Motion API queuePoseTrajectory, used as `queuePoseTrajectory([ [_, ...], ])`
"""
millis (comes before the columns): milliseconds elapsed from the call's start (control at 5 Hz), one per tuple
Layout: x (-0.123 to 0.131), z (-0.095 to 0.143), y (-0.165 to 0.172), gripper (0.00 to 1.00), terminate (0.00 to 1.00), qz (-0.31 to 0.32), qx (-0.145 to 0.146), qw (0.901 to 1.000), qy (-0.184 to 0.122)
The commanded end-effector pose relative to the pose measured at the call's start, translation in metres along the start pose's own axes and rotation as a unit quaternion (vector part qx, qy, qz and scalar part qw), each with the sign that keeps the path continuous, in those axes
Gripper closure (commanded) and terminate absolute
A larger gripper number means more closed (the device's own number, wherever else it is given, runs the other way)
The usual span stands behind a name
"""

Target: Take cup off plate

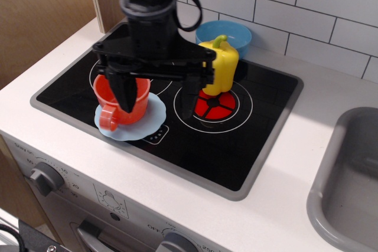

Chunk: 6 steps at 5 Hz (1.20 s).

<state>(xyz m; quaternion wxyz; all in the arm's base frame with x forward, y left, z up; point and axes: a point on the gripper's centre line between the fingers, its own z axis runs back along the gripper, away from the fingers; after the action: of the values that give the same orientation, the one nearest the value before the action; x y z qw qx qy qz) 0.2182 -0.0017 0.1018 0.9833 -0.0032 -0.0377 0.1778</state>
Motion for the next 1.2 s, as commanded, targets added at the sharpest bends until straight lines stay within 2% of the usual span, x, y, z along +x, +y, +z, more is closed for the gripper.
queuePoseTrajectory([
  [0, -0.008, -0.005, 0.032, 0.00, 0.00, -0.057, 0.008, 0.9983, -0.004],
  [400, -0.007, -0.011, 0.055, 0.00, 0.00, -0.066, 0.019, 0.9973, -0.024],
  [1000, 0.002, -0.034, 0.049, 0.00, 0.00, -0.062, 0.038, 0.9960, -0.053],
])
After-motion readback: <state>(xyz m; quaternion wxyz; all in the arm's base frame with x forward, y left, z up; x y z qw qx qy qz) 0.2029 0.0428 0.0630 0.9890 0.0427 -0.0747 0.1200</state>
